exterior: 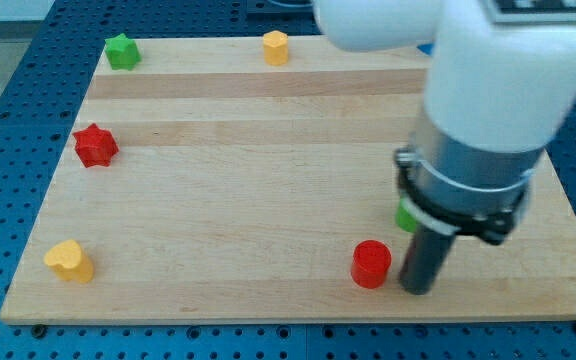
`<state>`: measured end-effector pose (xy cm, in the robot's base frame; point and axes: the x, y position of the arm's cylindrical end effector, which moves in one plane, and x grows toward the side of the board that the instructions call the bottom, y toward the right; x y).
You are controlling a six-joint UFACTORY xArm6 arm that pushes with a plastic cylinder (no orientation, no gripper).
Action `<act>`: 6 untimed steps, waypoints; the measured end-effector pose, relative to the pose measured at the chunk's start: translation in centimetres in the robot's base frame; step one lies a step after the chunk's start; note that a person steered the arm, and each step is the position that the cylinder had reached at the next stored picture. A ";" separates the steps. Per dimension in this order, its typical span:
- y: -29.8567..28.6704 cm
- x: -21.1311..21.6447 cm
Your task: Place the red circle toward the bottom center
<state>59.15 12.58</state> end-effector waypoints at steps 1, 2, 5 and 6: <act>0.4 -2.3; 0.4 -2.4; -7.5 -1.2; -8.4 -1.2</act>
<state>57.99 4.19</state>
